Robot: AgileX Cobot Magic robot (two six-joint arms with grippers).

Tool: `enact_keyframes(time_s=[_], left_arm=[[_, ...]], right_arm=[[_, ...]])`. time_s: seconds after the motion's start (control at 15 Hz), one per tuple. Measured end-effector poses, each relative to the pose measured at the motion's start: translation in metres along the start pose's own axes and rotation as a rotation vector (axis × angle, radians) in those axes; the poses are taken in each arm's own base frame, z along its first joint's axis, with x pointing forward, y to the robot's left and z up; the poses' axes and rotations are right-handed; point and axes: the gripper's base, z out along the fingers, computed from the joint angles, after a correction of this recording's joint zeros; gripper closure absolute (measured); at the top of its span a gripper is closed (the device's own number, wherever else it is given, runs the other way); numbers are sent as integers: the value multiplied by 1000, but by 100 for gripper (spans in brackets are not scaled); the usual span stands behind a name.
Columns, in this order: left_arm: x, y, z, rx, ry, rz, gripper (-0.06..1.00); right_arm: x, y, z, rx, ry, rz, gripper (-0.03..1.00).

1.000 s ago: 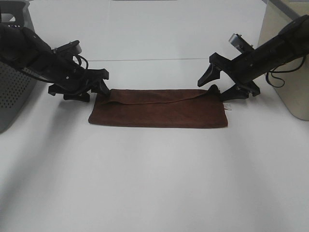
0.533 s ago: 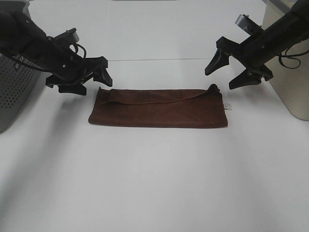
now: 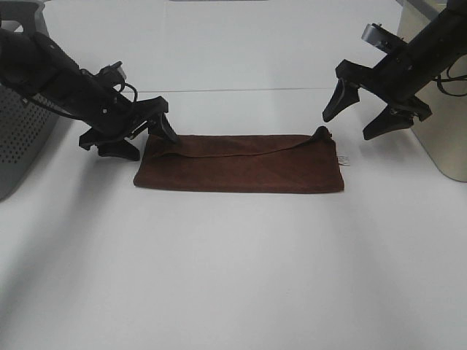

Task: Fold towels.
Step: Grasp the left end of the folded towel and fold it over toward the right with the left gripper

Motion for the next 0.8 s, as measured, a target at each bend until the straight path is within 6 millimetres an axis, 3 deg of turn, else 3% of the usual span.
enact_keyframes(time_s=[0.13,0.2,0.33,0.4,0.6,0.8], left_arm=[[-3,-4,5,41,39,-9,26],[-2,-3,7,40,58,-17,40],[-3,-1,8,10,74,4,81],[-5,-1,6,-12,81,34,90],[-10,7,-4,-58,117,56,90],[-31,7,-45,-55,84,49,90]], right_arm=[[0,0,0,1,0,0,18],[0,0,0,1,0,0,18],[0,0,0,1,0,0,18],[0,0,0,1,0,0,18],[0,0,0,1,0,0,18],[0,0,0,1,-1,0,18]])
